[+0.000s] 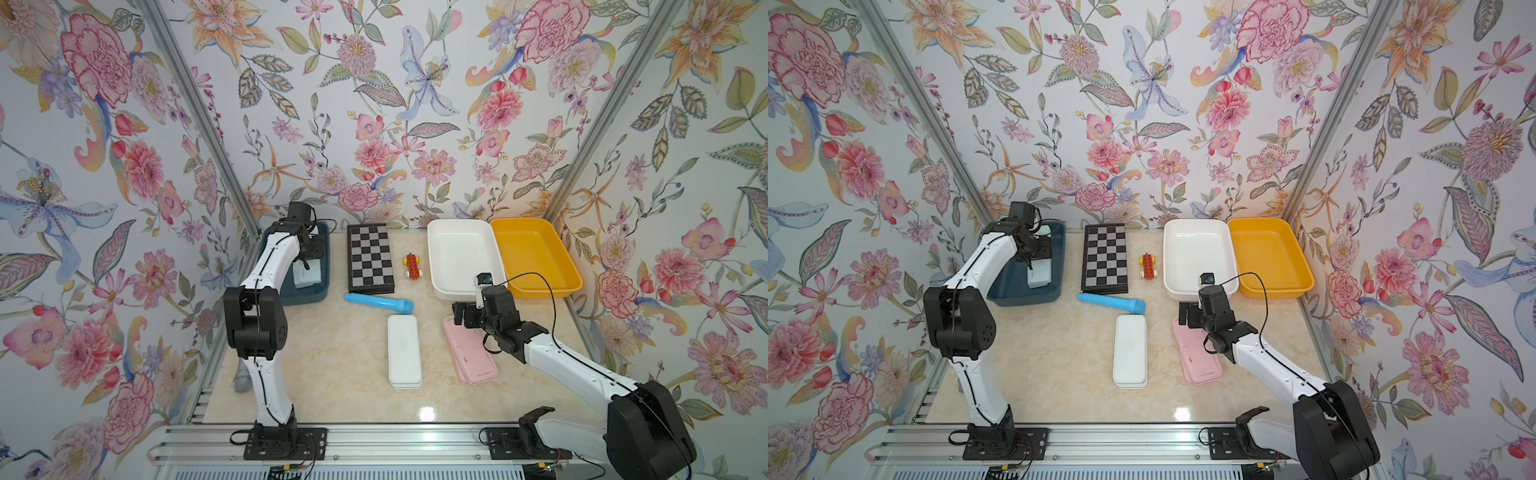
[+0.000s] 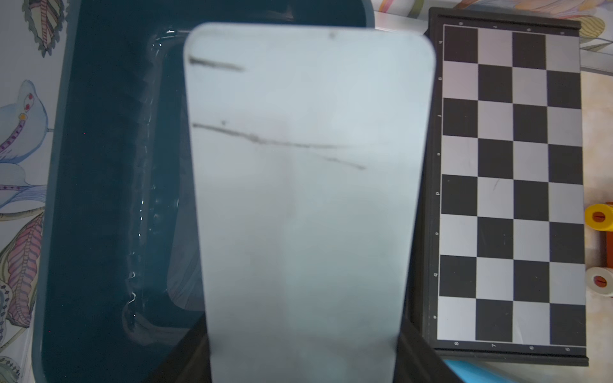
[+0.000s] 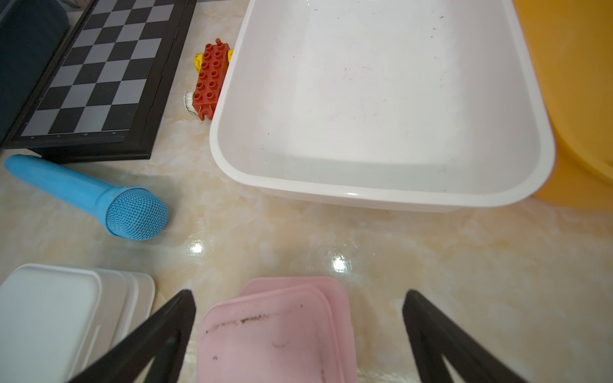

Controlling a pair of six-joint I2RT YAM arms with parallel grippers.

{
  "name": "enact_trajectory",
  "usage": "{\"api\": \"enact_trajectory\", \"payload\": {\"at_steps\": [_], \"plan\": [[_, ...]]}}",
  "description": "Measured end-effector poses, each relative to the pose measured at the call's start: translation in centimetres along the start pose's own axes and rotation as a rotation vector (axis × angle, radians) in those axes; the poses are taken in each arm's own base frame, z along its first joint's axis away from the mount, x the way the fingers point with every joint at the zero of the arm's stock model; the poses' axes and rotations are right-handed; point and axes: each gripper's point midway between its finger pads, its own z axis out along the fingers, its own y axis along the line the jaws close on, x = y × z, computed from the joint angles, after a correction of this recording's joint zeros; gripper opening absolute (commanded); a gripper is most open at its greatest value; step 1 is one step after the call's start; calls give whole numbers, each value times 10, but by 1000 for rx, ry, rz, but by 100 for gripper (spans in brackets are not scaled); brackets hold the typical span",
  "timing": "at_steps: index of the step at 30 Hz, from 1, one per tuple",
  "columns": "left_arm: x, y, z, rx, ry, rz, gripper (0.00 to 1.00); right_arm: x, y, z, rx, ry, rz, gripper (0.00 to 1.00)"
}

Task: Place the pencil cases by color into the storage box
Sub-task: Place the pencil case at the storage box.

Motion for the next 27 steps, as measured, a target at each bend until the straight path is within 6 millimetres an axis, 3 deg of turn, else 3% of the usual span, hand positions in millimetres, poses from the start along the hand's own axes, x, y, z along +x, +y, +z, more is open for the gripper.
{"api": "enact_trajectory", "payload": {"at_steps": [8, 17, 22, 27], "plan": [[-20, 2, 37, 34, 15, -32, 44, 2, 0, 4, 2, 7, 4, 100], [-18, 22, 83, 16, 71, -67, 44, 10, -4, -2, 23, 41, -4, 100], [-33, 36, 93, 12, 52, -94, 45, 5, -7, -13, 61, 45, -27, 100], [-43, 41, 100, 13, 37, -104, 52, -11, 4, -25, 65, 30, -69, 100]]}}
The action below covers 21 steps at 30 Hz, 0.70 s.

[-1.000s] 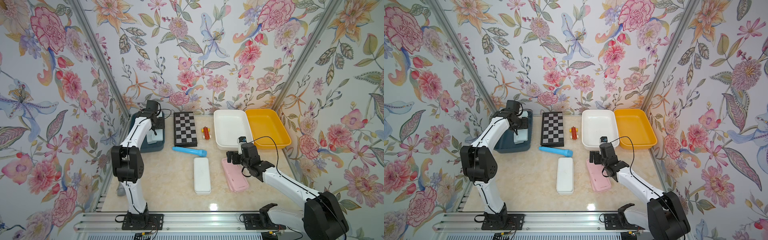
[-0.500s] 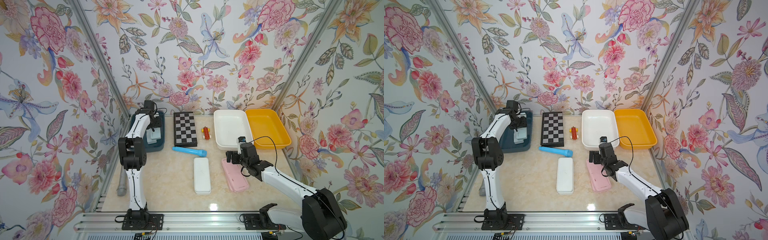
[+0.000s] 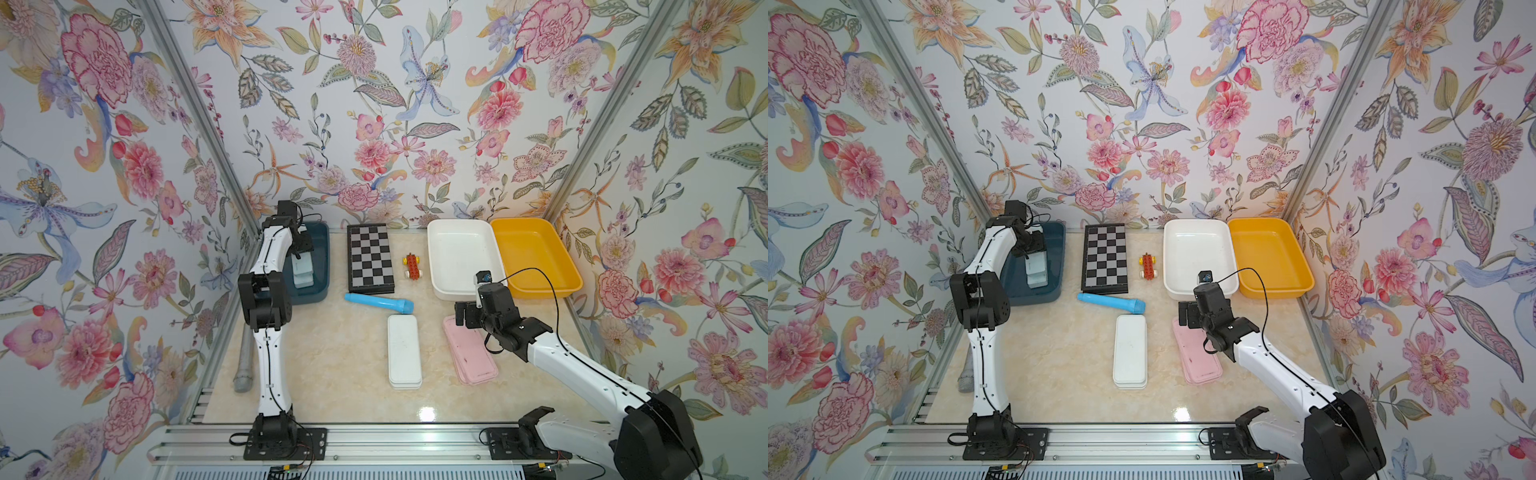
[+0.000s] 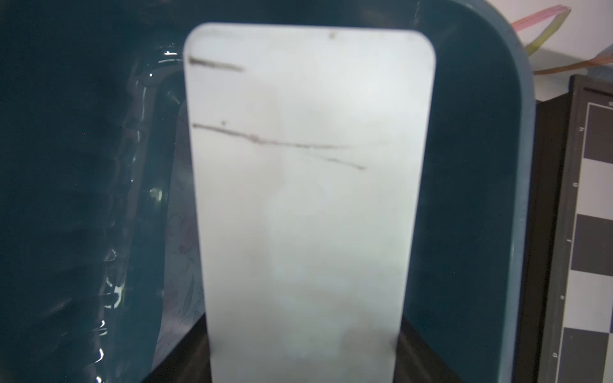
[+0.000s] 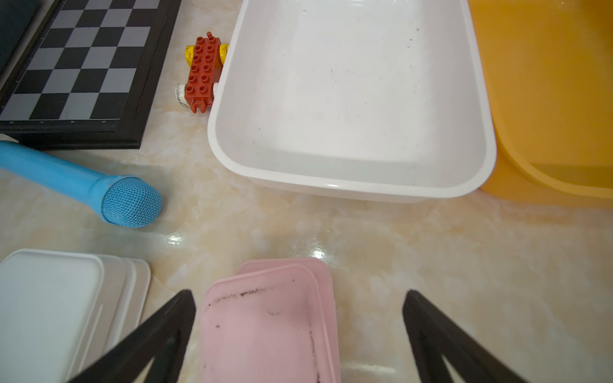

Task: Place the pencil cases by color into the storage box
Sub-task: Place the pencil case at the storage box.

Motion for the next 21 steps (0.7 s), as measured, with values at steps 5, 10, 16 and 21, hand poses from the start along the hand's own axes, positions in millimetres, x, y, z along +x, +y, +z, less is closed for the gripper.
{"api": "enact_trajectory", "payload": {"at_steps": [5, 10, 16, 21], "plan": [[11, 5, 17, -7, 44, -5, 55, -18, 13, -11, -61, 42, 6, 100], [19, 8, 22, -12, 73, -8, 60, -34, 37, -12, -145, 80, -25, 100], [21, 12, 25, -10, 85, -11, 86, -9, 48, -2, -153, 194, -69, 100], [29, 14, 35, -3, 111, -5, 98, 7, 46, 0, -134, 267, -80, 100]]}}
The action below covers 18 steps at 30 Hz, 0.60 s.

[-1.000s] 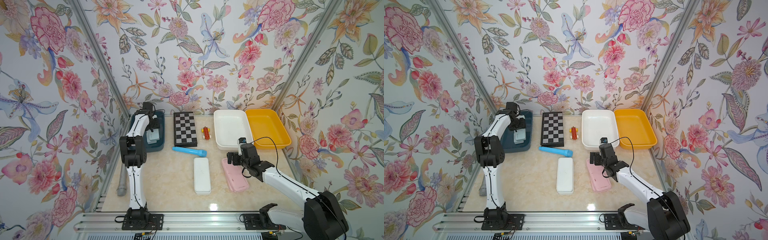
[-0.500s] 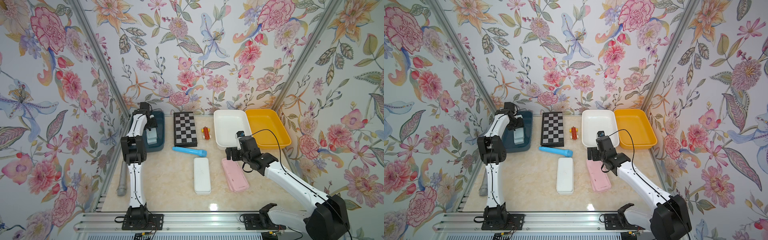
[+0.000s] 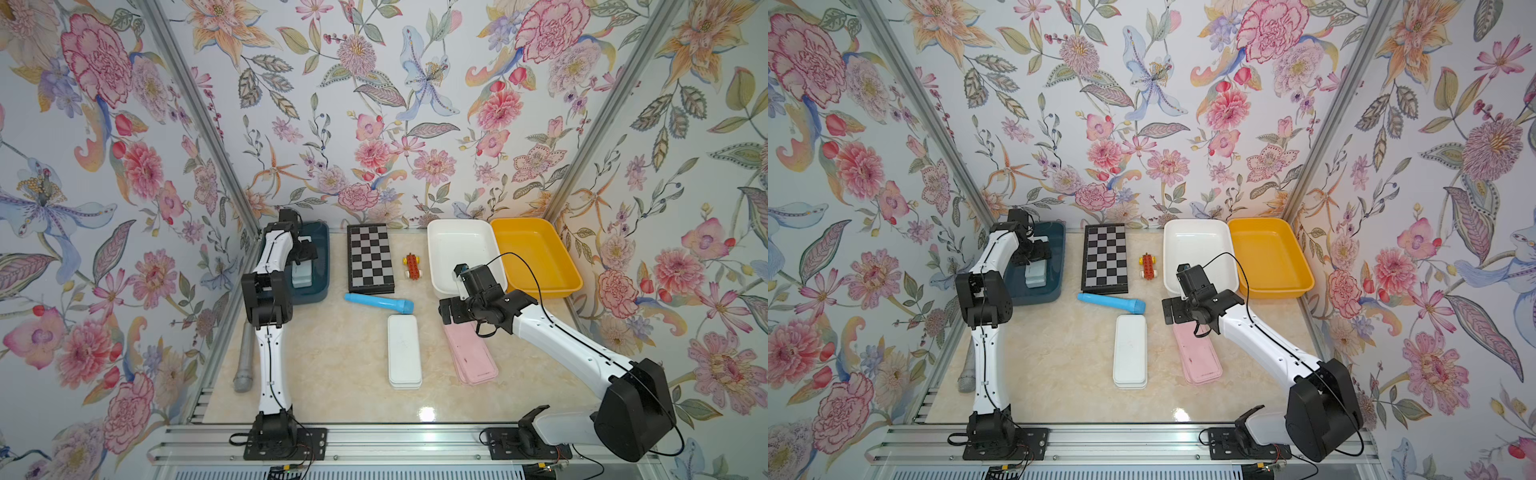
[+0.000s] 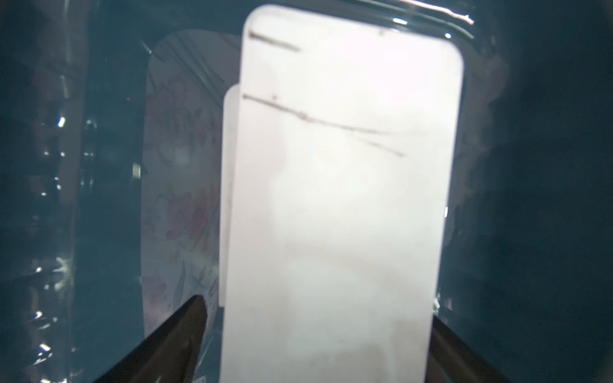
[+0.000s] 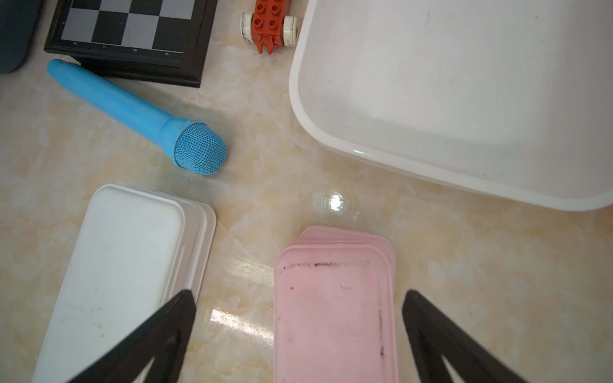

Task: Place the pencil cases by color into the storage box
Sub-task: Place the pencil case at the storage box.

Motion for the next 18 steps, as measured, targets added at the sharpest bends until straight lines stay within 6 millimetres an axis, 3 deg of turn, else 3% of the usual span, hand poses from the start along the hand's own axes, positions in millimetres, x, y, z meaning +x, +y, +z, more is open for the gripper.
{"api": "enact_trajectory", "payload": {"at_steps": [11, 15, 18], "plan": [[-2, 0, -4, 1, -8, 11, 98, 27, -7, 1, 29, 98, -9, 100], [-12, 1, -22, -11, -46, 11, 98, 49, -13, 2, 39, 140, -12, 100], [-25, 1, -50, -24, -102, 12, 98, 58, -15, -1, 40, 146, -12, 100]]}}
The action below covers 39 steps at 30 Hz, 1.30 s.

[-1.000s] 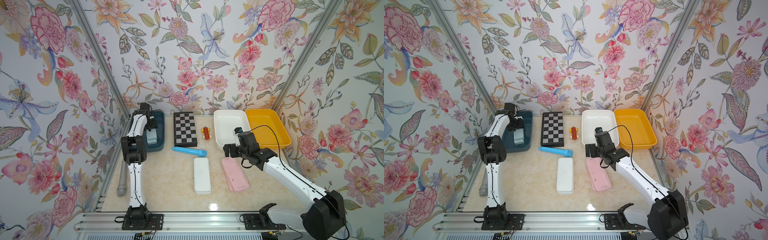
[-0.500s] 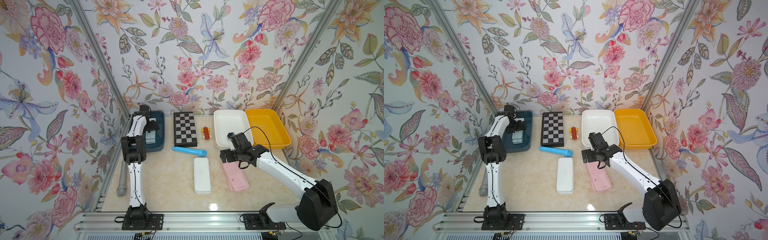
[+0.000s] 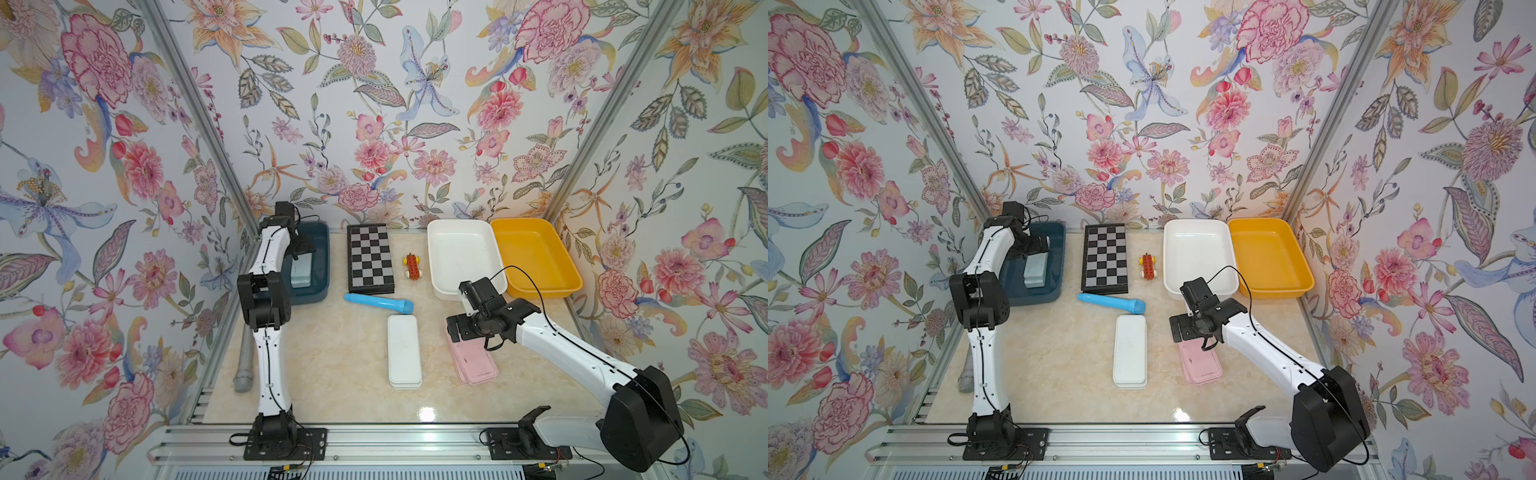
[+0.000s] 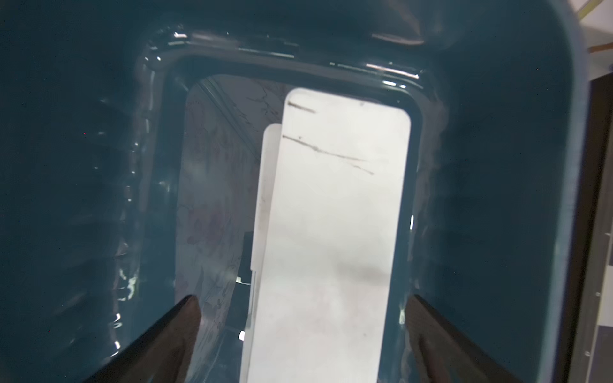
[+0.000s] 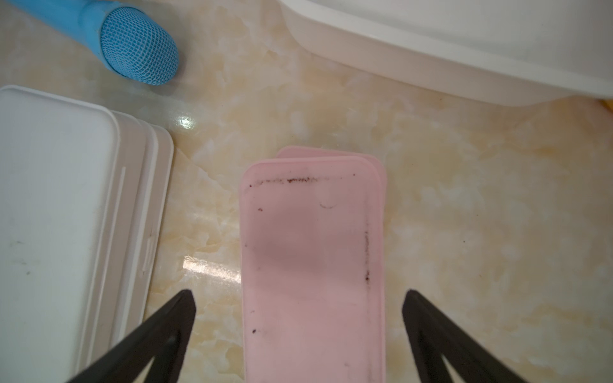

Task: Place the pencil cases by color into the storage box
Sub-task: Place the pencil case at the storage box, then pick up the pencil case from the center of the board.

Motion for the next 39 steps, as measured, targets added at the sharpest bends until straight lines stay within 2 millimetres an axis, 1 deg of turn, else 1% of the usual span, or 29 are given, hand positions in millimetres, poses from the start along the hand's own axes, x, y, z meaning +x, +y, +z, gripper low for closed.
{"api": "enact_trajectory", "payload": {"at_steps": [3, 6, 8, 10, 12, 15, 19, 23, 28, 33, 39], "plan": [[-19, -1, -38, -13, -78, 3, 98, 7, -2, -2, 0, -1, 4, 100], [-38, -2, -83, -27, -167, 6, 98, 16, -4, -3, -1, 0, 9, 100], [-45, -6, -112, -26, -220, 11, 98, 23, -2, -5, -3, 8, 5, 100], [-50, -13, -140, -23, -265, 24, 98, 26, 0, -8, -8, 10, 4, 100], [-50, -24, -162, -7, -297, 39, 98, 29, 2, -9, -8, 20, 8, 100], [-46, -39, -186, 14, -325, 64, 98, 35, 1, -12, -2, 40, 30, 100], [-35, -53, -202, 31, -331, 97, 98, 42, -1, -21, 4, 59, 65, 100], [-23, -61, -209, 41, -321, 115, 98, 45, -2, -27, 14, 89, 77, 100], [-8, -66, -214, 35, -305, 139, 98, 43, 0, -32, 23, 149, 70, 100], [8, -80, -211, 48, -277, 174, 98, 51, 3, -25, 17, 238, 45, 100], [40, -115, -203, 85, -231, 251, 98, 61, 2, -13, 9, 316, 22, 100]]}}
